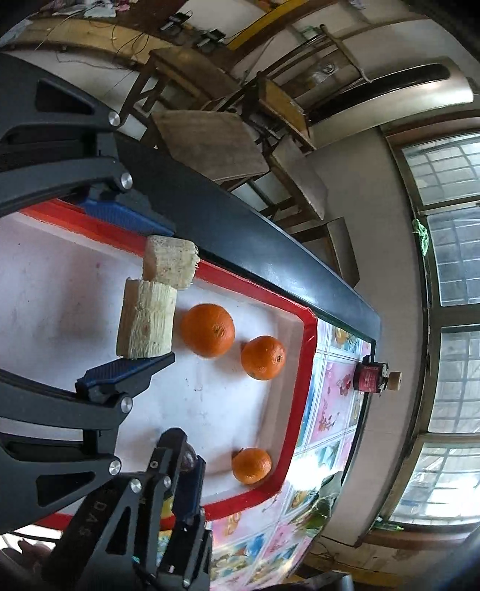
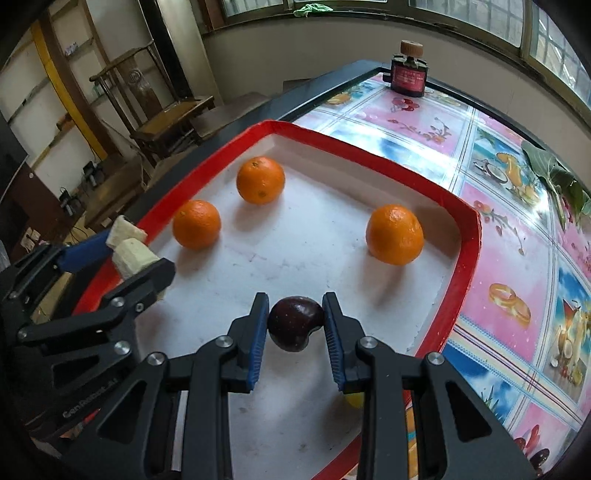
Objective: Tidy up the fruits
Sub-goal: 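Lower the banana chunks and plum into the tray and open both grippers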
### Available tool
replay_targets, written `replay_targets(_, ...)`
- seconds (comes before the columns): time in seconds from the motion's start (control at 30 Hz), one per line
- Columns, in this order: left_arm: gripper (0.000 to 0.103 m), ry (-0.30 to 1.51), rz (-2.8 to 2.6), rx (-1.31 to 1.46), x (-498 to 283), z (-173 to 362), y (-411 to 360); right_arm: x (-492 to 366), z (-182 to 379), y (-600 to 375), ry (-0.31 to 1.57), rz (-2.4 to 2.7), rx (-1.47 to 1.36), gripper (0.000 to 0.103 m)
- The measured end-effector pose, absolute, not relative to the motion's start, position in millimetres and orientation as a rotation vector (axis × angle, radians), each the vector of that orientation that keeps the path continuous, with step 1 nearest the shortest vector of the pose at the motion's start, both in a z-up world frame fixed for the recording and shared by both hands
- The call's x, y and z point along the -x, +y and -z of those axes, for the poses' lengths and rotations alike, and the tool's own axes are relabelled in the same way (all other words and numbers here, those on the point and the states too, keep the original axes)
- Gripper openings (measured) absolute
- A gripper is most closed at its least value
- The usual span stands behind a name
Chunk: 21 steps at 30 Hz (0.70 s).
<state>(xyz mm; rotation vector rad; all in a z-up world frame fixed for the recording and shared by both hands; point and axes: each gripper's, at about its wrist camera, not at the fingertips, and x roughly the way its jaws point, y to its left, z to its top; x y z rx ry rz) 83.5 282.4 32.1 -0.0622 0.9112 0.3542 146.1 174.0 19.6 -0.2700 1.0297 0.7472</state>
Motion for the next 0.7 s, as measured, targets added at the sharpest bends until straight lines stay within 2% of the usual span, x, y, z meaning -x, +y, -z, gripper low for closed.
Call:
replay_targets(0.23,0.064,0.902,-0.386,-0.030,-85.6,-27.6,273.7,-142.4,-19.6,178.4,1.017,-0.727,0.312,0.034)
replay_targets(0.5,0.071,0.915,-0.383,-0.029,-84.6,-28.0,275.8,-144.6,-21.2,173.1,1.017,-0.680,0.329,0.048)
replay_targets(0.7,0.078,0.928,-0.362,-0.018,-75.7,-33.8,280.2,-137.4,-26.7,170.6,1.011,-0.674,0.342,0.048)
